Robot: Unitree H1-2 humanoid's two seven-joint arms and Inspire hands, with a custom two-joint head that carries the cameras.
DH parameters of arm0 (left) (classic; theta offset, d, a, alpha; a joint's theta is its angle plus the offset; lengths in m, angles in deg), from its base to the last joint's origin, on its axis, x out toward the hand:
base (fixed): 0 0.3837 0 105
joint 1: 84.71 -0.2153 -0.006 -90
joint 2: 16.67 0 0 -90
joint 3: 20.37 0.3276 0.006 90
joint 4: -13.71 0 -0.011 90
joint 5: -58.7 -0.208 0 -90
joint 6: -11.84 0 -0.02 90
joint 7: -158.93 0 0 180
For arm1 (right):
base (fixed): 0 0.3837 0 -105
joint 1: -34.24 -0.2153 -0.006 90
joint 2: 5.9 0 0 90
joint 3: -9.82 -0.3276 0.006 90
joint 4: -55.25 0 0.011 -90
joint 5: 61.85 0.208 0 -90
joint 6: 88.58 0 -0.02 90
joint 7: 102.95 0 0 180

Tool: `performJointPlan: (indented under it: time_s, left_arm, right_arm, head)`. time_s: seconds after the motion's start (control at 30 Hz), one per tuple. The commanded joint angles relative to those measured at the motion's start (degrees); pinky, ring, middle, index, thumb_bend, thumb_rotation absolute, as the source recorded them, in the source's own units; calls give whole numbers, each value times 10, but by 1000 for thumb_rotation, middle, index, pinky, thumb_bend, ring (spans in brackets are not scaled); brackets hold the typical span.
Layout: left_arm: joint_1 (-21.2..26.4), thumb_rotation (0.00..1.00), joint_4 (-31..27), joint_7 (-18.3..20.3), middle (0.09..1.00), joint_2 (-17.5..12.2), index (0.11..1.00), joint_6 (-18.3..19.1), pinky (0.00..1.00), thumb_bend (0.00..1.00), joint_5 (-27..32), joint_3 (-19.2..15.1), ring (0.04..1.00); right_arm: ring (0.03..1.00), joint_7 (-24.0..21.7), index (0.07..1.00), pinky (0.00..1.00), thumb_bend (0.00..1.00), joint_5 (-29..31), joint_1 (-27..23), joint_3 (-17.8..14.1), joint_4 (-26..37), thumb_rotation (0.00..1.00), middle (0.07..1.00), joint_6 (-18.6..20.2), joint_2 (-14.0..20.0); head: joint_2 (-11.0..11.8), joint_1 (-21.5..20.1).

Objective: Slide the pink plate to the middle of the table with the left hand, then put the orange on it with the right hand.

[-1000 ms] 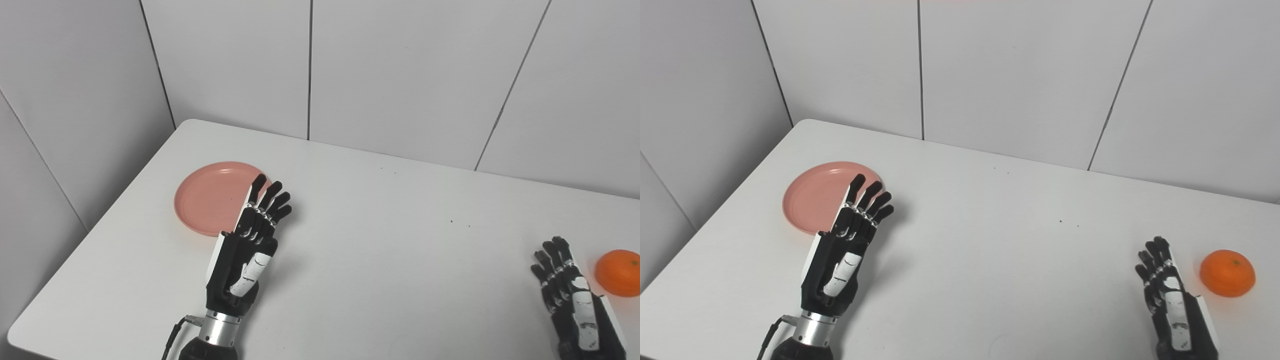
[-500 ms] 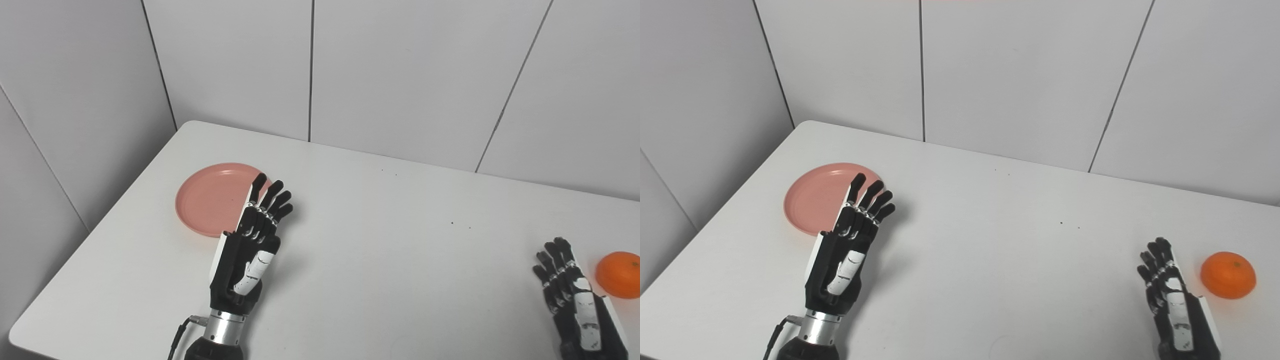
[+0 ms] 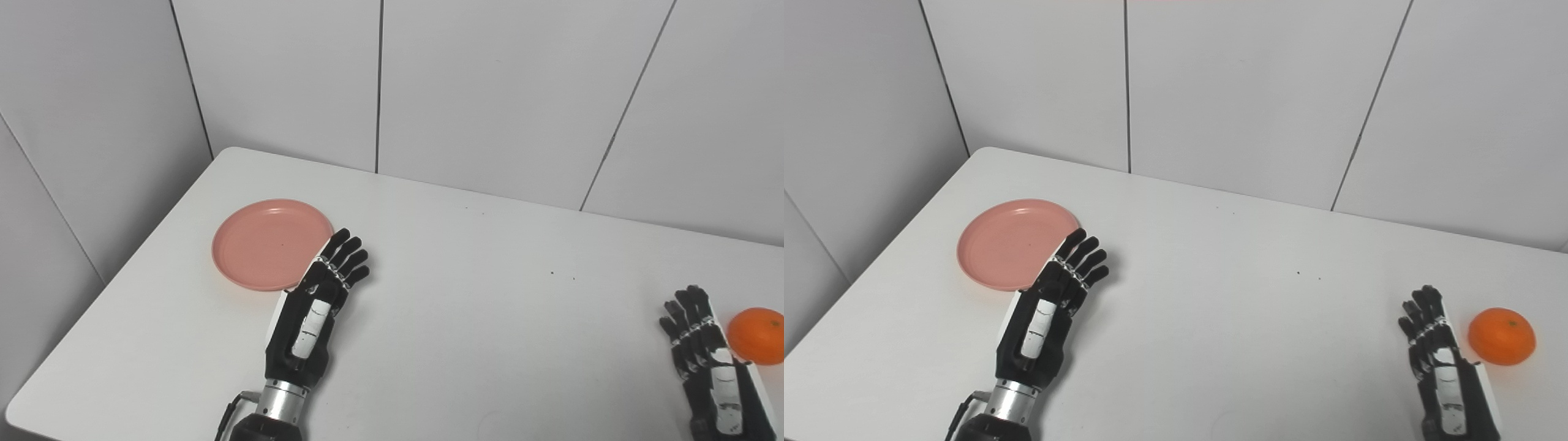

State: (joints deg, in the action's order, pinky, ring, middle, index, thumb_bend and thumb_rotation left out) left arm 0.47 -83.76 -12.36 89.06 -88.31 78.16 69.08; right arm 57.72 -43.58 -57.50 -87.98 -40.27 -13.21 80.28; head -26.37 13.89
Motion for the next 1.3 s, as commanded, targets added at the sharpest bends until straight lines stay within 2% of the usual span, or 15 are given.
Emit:
performJointPlan:
  time_s: [0.0,0.13,0.27,0.37,0.47,0.7,0.83,0.93,1.07,1.27]
  left_arm:
    - [-3,750,-25,-3,892,-9,861,22,831,913,11,-5,875]
    - [32,764,-60,-3,872,-31,830,49,829,909,9,-23,863]
    - [65,758,-78,14,867,-73,833,72,822,927,28,-40,855]
    - [86,738,-74,24,855,-101,824,74,814,947,43,-51,853]
    - [107,725,-54,42,843,-126,830,59,805,951,57,-62,848]
    - [150,734,6,81,825,-161,835,30,782,954,78,-89,824]
    - [179,788,27,83,838,-178,852,30,788,923,74,-106,835]
    - [203,815,35,79,838,-194,873,50,805,900,88,-122,839]
    - [231,803,73,90,824,-213,875,58,805,910,112,-140,835]
    - [271,796,144,101,859,-235,878,45,800,914,111,-160,860]
  right_arm:
    - [1000,-4,994,1000,854,5,50,11,-55,933,1000,-17,-25]
    - [1000,-1,992,1000,849,2,52,12,-50,931,999,-17,-28]
    - [1000,2,999,1000,838,-6,53,15,-46,944,1000,-19,-29]
    - [1000,2,1000,1000,821,-8,54,16,-43,943,999,-19,-30]
    - [999,3,1000,1000,812,-9,54,16,-42,939,996,-19,-31]
    - [995,1,1000,1000,802,-9,51,16,-48,924,995,-24,-29]
    - [992,1,998,1000,791,-11,50,17,-51,923,993,-28,-29]
    - [994,0,1000,1000,786,-12,49,18,-55,925,995,-30,-29]
    - [996,-3,1000,1000,786,-11,47,19,-60,925,997,-31,-27]
    - [992,0,998,1000,797,-14,44,18,-65,924,992,-33,-27]
  head:
    - [0,-1]
    - [-1,-1]
    - [-1,-4]
    - [1,-3]
    - [4,-3]
    - [10,-1]
    - [14,-1]
    - [17,-1]
    - [18,0]
    - [19,2]
